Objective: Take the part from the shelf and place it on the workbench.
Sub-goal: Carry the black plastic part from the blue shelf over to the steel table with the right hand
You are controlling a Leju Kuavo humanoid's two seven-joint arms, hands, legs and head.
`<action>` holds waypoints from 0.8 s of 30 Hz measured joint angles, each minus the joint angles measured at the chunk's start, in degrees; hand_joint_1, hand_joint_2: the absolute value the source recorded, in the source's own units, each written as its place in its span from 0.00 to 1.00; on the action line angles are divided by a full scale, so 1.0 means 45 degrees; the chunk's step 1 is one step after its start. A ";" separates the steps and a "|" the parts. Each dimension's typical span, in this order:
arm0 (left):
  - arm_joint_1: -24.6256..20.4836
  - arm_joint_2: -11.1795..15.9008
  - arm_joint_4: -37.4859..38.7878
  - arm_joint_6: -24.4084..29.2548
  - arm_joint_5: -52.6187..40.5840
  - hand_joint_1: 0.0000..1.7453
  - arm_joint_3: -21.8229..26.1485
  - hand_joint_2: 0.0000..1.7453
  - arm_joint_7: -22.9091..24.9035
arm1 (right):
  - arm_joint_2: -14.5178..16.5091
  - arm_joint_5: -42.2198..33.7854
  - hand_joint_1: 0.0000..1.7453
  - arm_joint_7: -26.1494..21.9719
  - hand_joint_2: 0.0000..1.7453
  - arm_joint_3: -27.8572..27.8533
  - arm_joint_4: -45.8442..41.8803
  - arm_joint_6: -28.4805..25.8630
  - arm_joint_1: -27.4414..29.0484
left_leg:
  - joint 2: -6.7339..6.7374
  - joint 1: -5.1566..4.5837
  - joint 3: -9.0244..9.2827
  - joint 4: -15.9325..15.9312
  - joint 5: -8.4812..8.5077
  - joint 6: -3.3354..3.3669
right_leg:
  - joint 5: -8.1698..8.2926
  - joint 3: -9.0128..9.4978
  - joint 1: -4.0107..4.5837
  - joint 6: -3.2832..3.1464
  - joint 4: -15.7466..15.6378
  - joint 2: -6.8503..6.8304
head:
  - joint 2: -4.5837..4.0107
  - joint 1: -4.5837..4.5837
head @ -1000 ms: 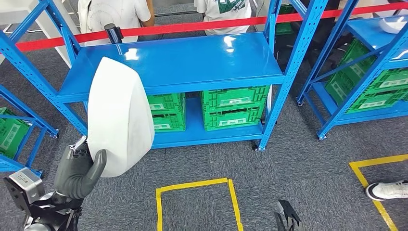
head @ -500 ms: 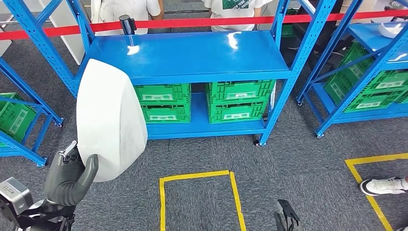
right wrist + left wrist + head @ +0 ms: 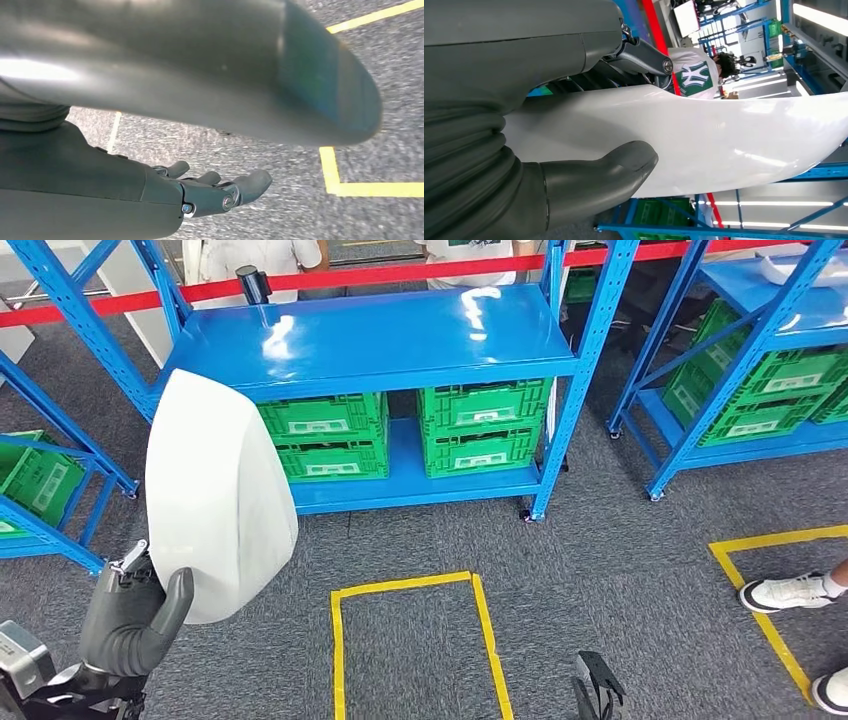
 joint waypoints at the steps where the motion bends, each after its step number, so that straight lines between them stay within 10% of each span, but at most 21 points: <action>1: 0.0013 0.0006 0.0000 0.0000 0.0000 1.00 0.0002 1.00 0.0000 | 0.0000 0.0001 0.00 0.0000 0.00 0.0000 0.0001 0.0001 0.0003 | 0.0001 0.0012 0.0210 0.0093 0.0225 -0.0015 | 0.0140 -0.0170 -0.0002 0.0030 0.0010 -0.0009 | 0.0000 0.0000; 4: 0.0013 0.0010 -0.0006 -0.0002 0.0000 1.00 0.0010 1.00 0.0001 | 0.0000 0.0001 0.00 0.0000 0.00 0.0000 0.0002 0.0007 0.0005 | -0.0002 0.0013 0.1980 -0.1976 0.1035 0.0049 | 0.0503 -0.0557 -0.0006 0.0172 0.0051 -0.0019 | 0.0000 0.0001; 7: -0.0009 0.0013 -0.0028 -0.0017 0.0012 1.00 0.0016 1.00 -0.0006 | 0.0000 -0.0022 0.00 0.0000 0.00 0.0000 0.0001 0.0015 0.0005 | -0.0034 -0.0102 0.3116 -0.3875 0.0704 0.0310 | 0.0833 -0.0725 -0.0004 0.0399 0.0053 -0.0018 | 0.0000 0.0009; 10: -0.0008 0.0024 -0.0050 0.0076 0.0061 1.00 0.0023 1.00 -0.0003 | -0.0004 -0.0023 0.00 -0.0023 0.00 0.0000 0.0005 0.0040 0.0043 | 0.0011 -0.0112 0.2856 -0.3936 0.0933 0.0693 | 0.0778 -0.0867 -0.0044 0.0627 0.0195 0.0004 | 0.0000 0.0027; 14: 0.0018 0.0092 -0.0077 0.0256 0.0143 1.00 0.0067 1.00 -0.0013 | -0.0041 -0.0002 0.00 -0.0011 0.00 0.0005 0.0005 0.0151 0.0063 | 0.0073 -0.0115 0.2239 -0.3901 0.1445 0.1010 | -0.1362 -0.1625 -0.0057 0.0724 0.2782 0.0065 | 0.0000 0.0090; 16: -0.0020 0.0140 -0.0022 0.0262 0.0200 1.00 0.0072 1.00 -0.0018 | -0.0078 -0.0027 0.00 0.0015 0.00 0.0005 0.0005 0.0143 0.0056 | 0.0068 -0.0141 0.1849 -0.3787 0.1697 0.1004 | -0.1395 -0.1598 -0.0053 0.0724 0.3680 0.0069 | 0.0000 0.0103; 18: -0.0141 0.0188 0.0072 0.0262 0.0277 1.00 0.0072 1.00 -0.0023 | -0.0097 -0.0041 0.00 0.0039 0.00 0.0005 0.0005 0.0098 0.0031 | 0.0055 -0.0148 0.1434 -0.3597 0.1898 0.0951 | -0.0703 -0.0747 -0.0038 0.0649 0.2880 0.0070 | 0.0000 0.0124; 21: -0.0373 0.0233 0.0189 0.0293 0.0383 1.00 0.0069 1.00 -0.0024 | -0.0113 -0.0035 0.00 0.0051 0.00 0.0005 0.0002 0.0067 -0.0052 | 0.0070 -0.0175 0.0991 -0.3328 0.2119 0.0768 | -0.0752 0.0855 0.0067 0.0451 0.0455 0.0077 | 0.0000 0.0140; 24: -0.0576 0.0232 0.0291 0.0356 0.0418 1.00 0.0047 1.00 0.0035 | -0.0121 -0.0051 0.00 0.0085 0.00 0.0005 0.0005 0.0071 -0.0049 | 0.0096 -0.0149 0.0869 -0.3327 0.2373 0.0516 | -0.0759 0.0895 0.0112 0.0254 -0.0026 0.0073 | 0.0000 0.0146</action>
